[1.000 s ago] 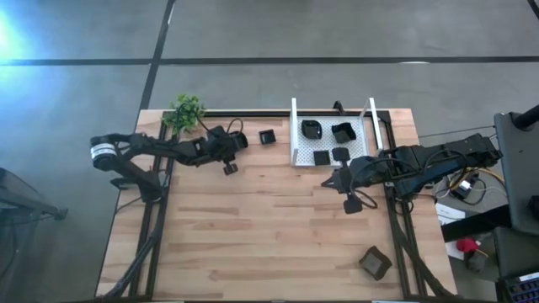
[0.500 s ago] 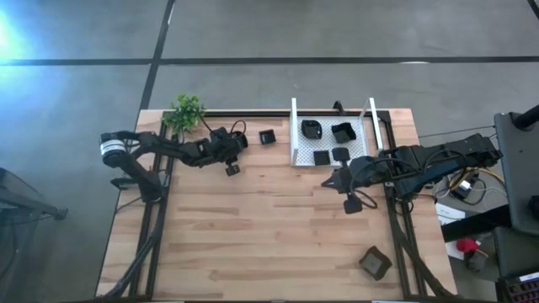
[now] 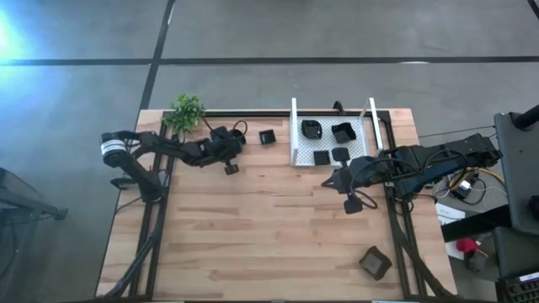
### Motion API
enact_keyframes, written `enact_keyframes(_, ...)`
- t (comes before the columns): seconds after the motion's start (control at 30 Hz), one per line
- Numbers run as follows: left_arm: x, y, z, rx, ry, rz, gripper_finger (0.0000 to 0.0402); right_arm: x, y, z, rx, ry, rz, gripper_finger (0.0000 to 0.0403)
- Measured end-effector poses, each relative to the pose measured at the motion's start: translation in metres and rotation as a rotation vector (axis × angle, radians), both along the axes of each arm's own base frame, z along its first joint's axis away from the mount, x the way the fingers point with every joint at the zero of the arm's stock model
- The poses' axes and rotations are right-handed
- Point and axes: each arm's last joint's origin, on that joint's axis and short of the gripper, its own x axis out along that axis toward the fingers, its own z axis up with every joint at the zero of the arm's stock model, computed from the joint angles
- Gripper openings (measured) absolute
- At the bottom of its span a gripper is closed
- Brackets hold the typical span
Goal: Pick & Place Mini shaped plates
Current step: Stack the leaf shaped plate on top of the other leaf shaped plates on the shelf
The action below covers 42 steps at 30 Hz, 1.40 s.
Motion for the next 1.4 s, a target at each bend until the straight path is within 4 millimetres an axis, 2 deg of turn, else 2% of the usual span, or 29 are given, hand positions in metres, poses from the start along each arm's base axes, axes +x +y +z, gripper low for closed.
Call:
enact_keyframes(0.17, 0.011, -0.008, 0.014, 0.012, 0.023, -0.045, 0.0001, 0.0, 0.0, 0.0, 0.001, -0.001, -0.001, 0.0008)
enact_keyframes(0.3, 0.025, -0.027, 0.033, 0.101, 0.086, -0.102, 0.0, 0.0, 0.0, 0.0, 0.001, -0.004, 0.0, 0.0008)
enact_keyframes(0.53, 0.052, -0.087, 0.067, 0.234, 0.127, -0.268, 0.0, 0.007, 0.002, 0.005, 0.006, -0.097, 0.013, 0.0008)
enact_keyframes(0.63, 0.059, -0.116, 0.079, 0.287, 0.107, -0.333, 0.0, 0.016, 0.004, 0.001, -0.015, -0.149, 0.037, 0.0008)
enact_keyframes(0.87, 0.062, -0.18, 0.103, 0.454, 0.079, -0.469, 0.0, 0.044, 0.011, -0.018, -0.047, -0.173, 0.068, 0.0008)
enact_keyframes(1.0, 0.058, -0.205, 0.108, 0.511, 0.078, -0.542, 0.0, 0.059, 0.019, -0.024, -0.075, -0.219, 0.11, 0.0008)
enact_keyframes(1.17, 0.054, -0.22, 0.112, 0.57, 0.088, -0.573, 0.0, 0.067, 0.024, -0.026, -0.053, -0.255, 0.112, 0.0008)
enact_keyframes(1.4, 0.054, -0.221, 0.111, 0.596, 0.114, -0.598, 0.0, 0.08, 0.027, -0.037, 0.022, -0.234, 0.056, 0.0008)
